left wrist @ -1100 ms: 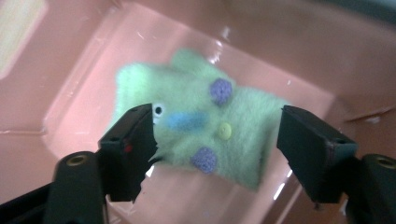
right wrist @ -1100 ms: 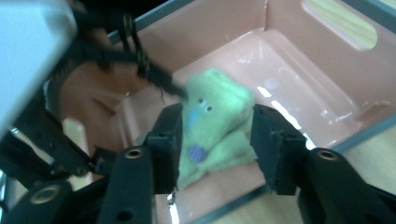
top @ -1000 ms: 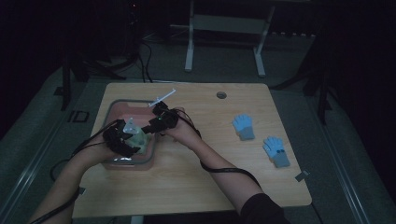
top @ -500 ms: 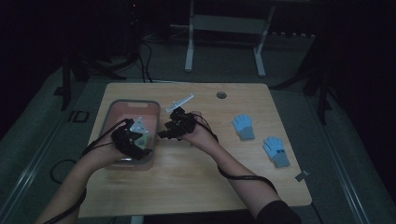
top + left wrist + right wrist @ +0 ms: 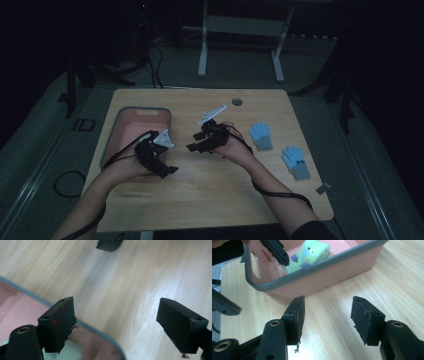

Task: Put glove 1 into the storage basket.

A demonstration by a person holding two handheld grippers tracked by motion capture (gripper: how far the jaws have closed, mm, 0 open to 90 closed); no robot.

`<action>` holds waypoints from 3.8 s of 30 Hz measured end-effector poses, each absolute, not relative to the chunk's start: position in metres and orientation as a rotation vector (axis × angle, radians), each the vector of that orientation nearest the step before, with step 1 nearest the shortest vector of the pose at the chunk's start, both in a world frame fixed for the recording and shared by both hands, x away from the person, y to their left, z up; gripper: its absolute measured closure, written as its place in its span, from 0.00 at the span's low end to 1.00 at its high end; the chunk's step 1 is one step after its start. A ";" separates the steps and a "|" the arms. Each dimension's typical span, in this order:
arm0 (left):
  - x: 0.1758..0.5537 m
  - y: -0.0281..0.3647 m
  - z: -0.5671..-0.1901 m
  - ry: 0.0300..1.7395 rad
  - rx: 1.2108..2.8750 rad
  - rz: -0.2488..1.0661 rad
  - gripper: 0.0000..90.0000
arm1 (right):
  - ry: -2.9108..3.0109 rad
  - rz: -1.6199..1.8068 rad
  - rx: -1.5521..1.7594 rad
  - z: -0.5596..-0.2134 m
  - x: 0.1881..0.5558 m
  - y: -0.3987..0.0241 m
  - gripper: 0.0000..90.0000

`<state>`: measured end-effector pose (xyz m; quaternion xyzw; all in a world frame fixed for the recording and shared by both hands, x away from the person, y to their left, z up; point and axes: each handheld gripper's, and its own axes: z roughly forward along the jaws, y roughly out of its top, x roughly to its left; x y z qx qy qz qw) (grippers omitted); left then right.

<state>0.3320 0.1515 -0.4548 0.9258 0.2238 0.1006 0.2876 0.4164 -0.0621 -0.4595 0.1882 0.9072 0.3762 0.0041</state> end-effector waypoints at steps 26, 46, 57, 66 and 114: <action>0.308 0.095 -0.490 0.408 2.467 0.195 0.13 | 2.694 1.287 0.716 -0.486 0.397 -0.151 0.19; 0.300 0.078 -0.527 0.414 2.469 0.203 0.10 | 2.571 1.167 0.888 -0.492 0.386 -0.223 0.35; 0.289 0.074 -0.544 0.408 2.491 0.149 0.11 | 2.473 1.056 0.912 -0.492 0.411 -0.257 0.51; 0.282 0.076 -0.552 0.425 2.488 0.171 0.11 | 2.408 1.016 0.988 -0.484 0.445 -0.274 0.56; 0.274 0.090 -0.559 0.464 2.388 0.198 0.11 | 2.379 0.947 1.177 -0.506 0.450 -0.263 0.97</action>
